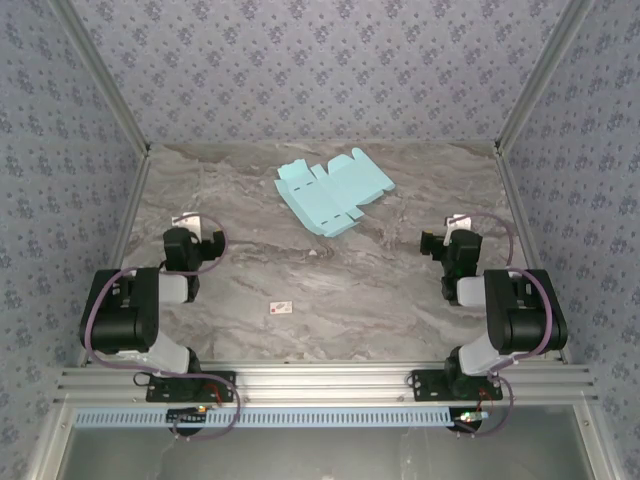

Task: Fold the paper box

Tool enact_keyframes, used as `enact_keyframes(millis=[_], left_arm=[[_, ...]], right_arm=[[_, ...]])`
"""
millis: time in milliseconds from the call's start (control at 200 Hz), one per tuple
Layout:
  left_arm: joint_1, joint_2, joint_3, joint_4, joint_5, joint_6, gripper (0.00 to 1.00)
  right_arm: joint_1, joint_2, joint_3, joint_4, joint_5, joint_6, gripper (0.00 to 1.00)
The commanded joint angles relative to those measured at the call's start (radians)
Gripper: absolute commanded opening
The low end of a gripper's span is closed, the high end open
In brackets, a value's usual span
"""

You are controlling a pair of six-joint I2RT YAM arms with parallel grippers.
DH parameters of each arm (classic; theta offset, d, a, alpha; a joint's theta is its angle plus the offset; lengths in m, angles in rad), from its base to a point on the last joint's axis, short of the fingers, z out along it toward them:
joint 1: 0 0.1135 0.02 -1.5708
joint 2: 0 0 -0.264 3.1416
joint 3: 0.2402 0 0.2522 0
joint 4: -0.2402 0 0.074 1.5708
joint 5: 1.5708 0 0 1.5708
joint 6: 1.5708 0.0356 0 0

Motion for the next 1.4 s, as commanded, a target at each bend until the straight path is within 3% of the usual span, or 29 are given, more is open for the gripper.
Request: enact_keyframes(millis=[0, 1044, 1159, 1394], left_arm=[[-0.003, -0.007, 0.022, 0.026, 0.014, -0.001, 0.99], [0.003, -0.007, 0.022, 0.029, 0.021, -0.005, 0.99], [0.003, -0.081, 0.069, -0.115, 0.019, -0.004, 0.99], [0.002, -0.296, 0.11, -0.341, -0.15, -0.128, 0.99]], right_arm=[[-0.002, -0.004, 0.024, 0.022, -0.005, 0.012, 0.99], [-0.003, -0.003, 0.024, 0.022, -0.007, 0.012, 0.99], [0.002, -0.036, 0.035, -0.02, 0.018, 0.015, 0.99], [-0.007, -0.298, 0.104, -0.322, 0.12, 0.083, 0.99]])
